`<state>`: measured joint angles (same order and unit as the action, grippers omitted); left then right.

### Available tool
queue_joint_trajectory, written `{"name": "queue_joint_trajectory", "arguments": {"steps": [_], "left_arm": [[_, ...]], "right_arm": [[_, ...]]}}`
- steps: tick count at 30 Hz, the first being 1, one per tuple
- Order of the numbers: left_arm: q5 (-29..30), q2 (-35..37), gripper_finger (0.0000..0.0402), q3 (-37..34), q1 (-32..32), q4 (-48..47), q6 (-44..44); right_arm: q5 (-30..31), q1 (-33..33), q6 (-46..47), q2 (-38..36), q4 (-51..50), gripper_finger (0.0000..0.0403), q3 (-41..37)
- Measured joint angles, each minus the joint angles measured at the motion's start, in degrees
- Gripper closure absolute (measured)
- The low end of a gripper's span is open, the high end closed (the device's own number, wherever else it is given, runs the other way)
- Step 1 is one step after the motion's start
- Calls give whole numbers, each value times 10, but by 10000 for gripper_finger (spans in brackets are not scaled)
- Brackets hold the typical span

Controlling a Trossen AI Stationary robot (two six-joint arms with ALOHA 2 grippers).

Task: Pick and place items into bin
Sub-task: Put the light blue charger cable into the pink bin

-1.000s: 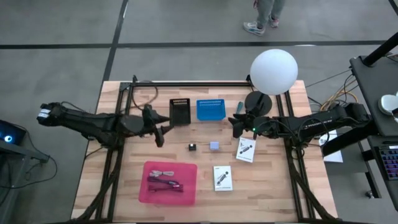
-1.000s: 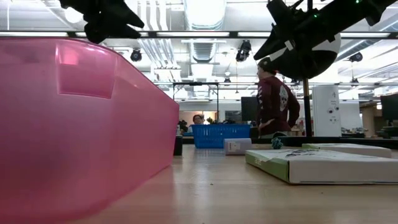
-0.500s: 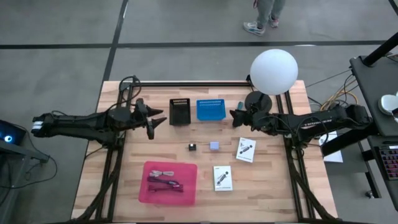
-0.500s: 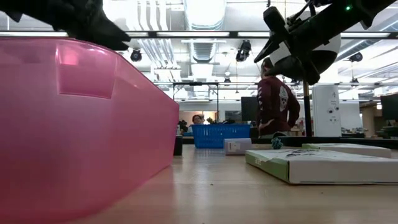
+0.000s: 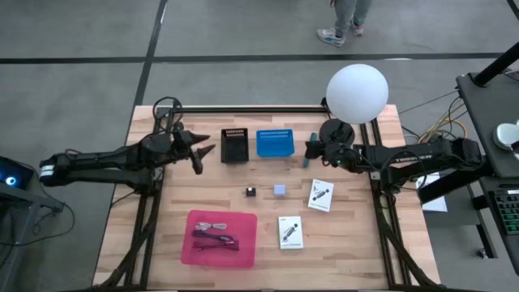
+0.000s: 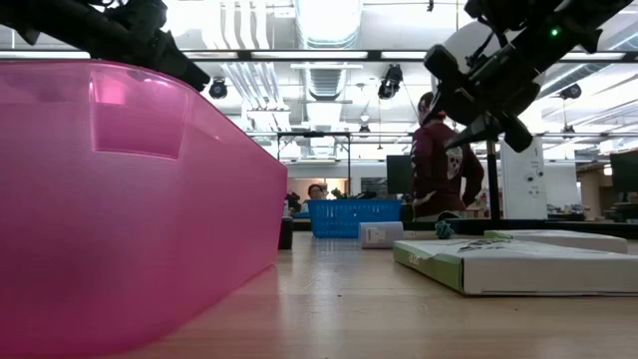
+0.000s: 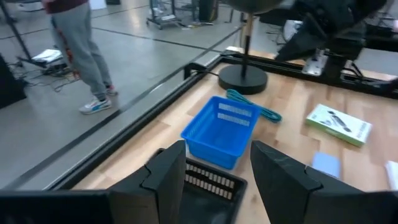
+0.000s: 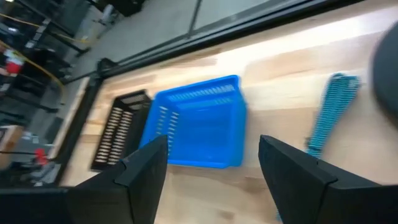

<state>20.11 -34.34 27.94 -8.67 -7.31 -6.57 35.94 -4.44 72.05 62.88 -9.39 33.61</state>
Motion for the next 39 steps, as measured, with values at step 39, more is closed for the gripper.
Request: {"name": "queue_joint_trajectory", "arguments": {"steps": [39], "left_arm": [[-4,-31,236,1,-26,26,59]], "right_arm": [[-49,-31,180,265,-31,184,17]]}}
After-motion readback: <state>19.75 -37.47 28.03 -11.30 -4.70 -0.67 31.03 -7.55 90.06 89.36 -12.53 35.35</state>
